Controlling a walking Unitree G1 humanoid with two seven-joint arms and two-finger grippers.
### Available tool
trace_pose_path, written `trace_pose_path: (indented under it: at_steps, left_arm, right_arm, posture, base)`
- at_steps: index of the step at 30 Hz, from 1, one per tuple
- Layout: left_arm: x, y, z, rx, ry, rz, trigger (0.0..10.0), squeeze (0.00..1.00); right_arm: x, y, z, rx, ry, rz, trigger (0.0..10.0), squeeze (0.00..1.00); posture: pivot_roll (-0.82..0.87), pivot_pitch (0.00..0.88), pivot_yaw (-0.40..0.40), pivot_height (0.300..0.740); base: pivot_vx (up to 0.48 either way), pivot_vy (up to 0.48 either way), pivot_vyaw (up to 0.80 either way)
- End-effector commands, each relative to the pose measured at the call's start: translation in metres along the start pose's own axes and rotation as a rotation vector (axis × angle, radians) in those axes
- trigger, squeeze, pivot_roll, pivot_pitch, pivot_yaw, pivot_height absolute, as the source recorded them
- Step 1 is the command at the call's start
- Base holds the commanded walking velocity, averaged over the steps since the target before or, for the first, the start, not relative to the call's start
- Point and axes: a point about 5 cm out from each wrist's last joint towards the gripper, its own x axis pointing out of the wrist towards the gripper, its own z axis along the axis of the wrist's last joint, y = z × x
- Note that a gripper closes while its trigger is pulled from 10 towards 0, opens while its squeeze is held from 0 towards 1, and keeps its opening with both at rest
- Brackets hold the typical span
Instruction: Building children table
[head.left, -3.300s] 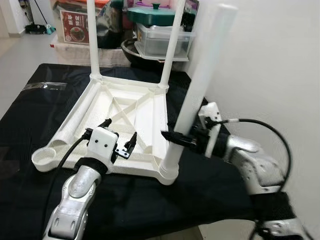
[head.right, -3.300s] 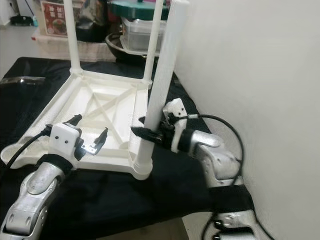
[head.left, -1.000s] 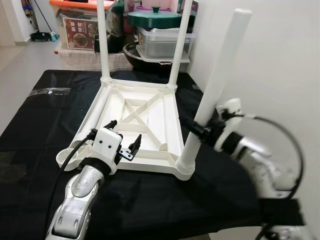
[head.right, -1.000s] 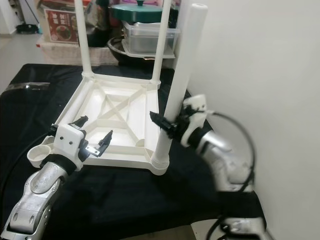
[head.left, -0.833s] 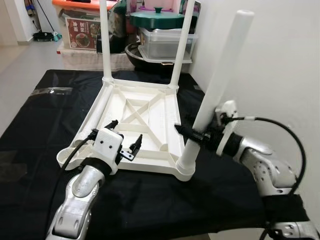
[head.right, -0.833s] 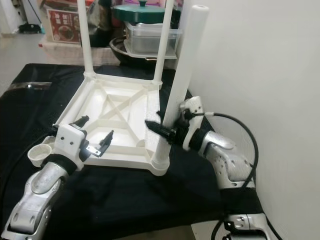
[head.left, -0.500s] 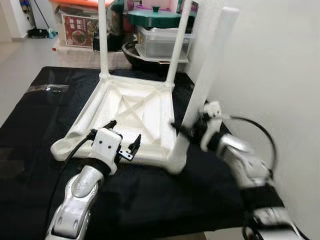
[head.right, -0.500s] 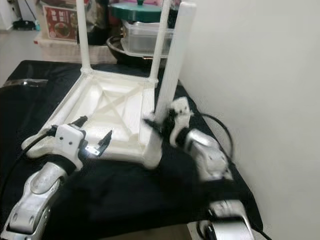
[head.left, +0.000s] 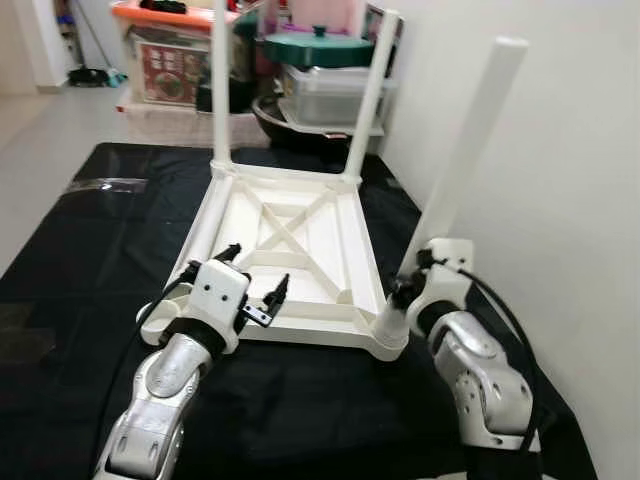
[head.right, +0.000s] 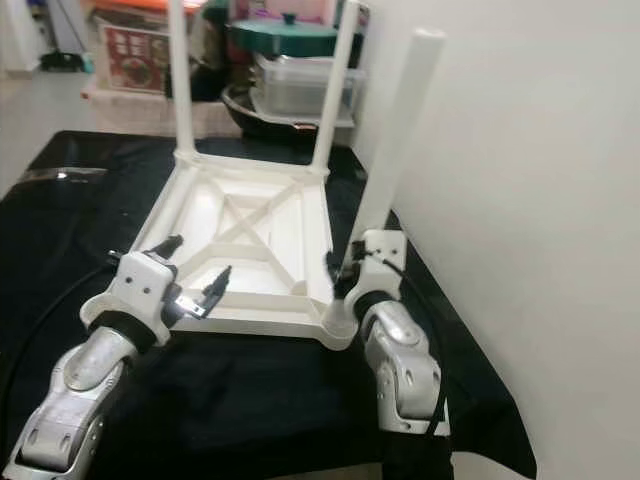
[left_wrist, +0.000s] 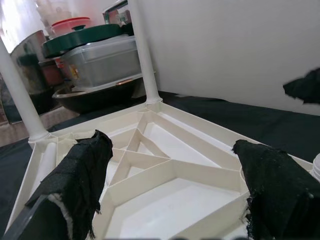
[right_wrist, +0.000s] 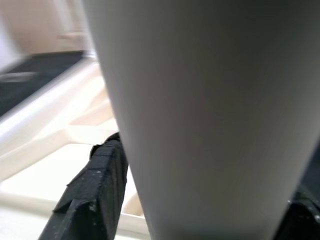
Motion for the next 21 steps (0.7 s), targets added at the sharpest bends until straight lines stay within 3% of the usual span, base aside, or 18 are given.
trace_pose_path:
  at_steps: [1,3,5,8,10,11,12,13,16,17,18,20,21]
  left_arm:
    - [0.001,-0.001,-0.002,-0.010,0.000,-0.010,10.0,0.00]
    - [0.001,0.000,-0.002,-0.011,0.000,-0.010,10.0,0.00]
    - [0.001,-0.001,-0.002,-0.010,0.000,-0.008,10.0,0.00]
    - [0.001,-0.001,-0.002,-0.012,-0.003,0.000,10.0,0.00]
    - [0.001,-0.001,-0.001,-0.012,-0.004,0.003,10.0,0.00]
    - [0.000,-0.001,-0.001,-0.012,-0.004,0.008,10.0,0.00]
    - [0.000,-0.001,-0.001,-0.012,-0.004,0.008,10.0,0.00]
    - [-0.001,-0.001,-0.001,-0.010,-0.002,0.013,10.0,0.00]
    - [-0.002,0.000,-0.002,-0.009,0.000,0.015,10.0,0.00]
    - [-0.004,0.002,-0.002,-0.006,0.006,0.021,10.0,0.00]
    - [-0.004,0.002,-0.002,-0.006,0.006,0.021,10.0,0.00]
    - [-0.005,0.001,-0.003,-0.005,0.010,0.021,10.0,0.00]
    - [-0.005,0.000,-0.003,-0.005,0.009,0.020,10.0,0.00]
  right_arm:
    - [0.005,0.015,0.023,0.016,-0.072,0.234,10.0,0.00]
    - [0.003,0.015,0.026,0.018,-0.073,0.288,10.0,0.00]
    - [-0.004,0.014,0.029,0.012,-0.068,0.457,10.0,0.00]
    - [-0.003,0.016,0.013,-0.042,0.026,0.610,10.0,0.00]
    - [-0.001,0.018,0.006,-0.059,0.052,0.633,10.0,0.00]
    - [0.005,0.018,0.000,-0.057,0.071,0.607,4.1,0.00]
    - [0.005,0.018,0.000,-0.057,0.071,0.607,4.1,0.00]
    - [0.012,0.015,-0.008,-0.064,0.110,0.558,0.0,0.00]
    - [0.017,0.013,-0.013,-0.068,0.134,0.524,0.0,0.00]
    - [0.032,-0.003,-0.029,-0.065,0.218,0.235,0.0,0.00]
    - [0.032,-0.003,-0.029,-0.065,0.218,0.235,0.0,0.00]
    - [0.033,-0.041,-0.038,-0.012,0.252,-0.281,0.0,0.00]
    - [0.021,-0.056,-0.043,0.038,0.258,-0.504,0.0,0.00]
  posture:
    - [0.07,0.000,-0.104,0.740]
    - [0.07,0.000,-0.104,0.740]
    - [0.08,0.000,-0.119,0.740]
    - [0.09,0.000,-0.137,0.740]
    - [0.09,0.000,-0.137,0.740]
    - [0.11,0.000,-0.150,0.740]
    - [0.11,0.000,-0.150,0.740]
    - [0.11,0.000,-0.154,0.740]
    - [0.11,0.000,-0.154,0.740]
    - [0.12,0.000,-0.154,0.740]
    - [0.12,0.000,-0.154,0.740]
    - [0.11,0.000,-0.152,0.740]
    - [0.11,0.000,-0.148,0.740]
  base:
    - [0.000,0.000,0.00]
    - [0.000,0.000,0.00]
    - [0.000,0.000,0.00]
    - [0.000,0.000,0.00]
    - [0.000,0.000,0.00]
    - [0.000,0.000,0.00]
    - [0.000,0.000,0.00]
    - [0.000,0.000,0.00]
    - [0.000,0.000,0.00]
    - [0.000,0.000,0.00]
    - [0.000,0.000,0.00]
    - [0.000,0.000,0.00]
    - [0.000,0.000,0.00]
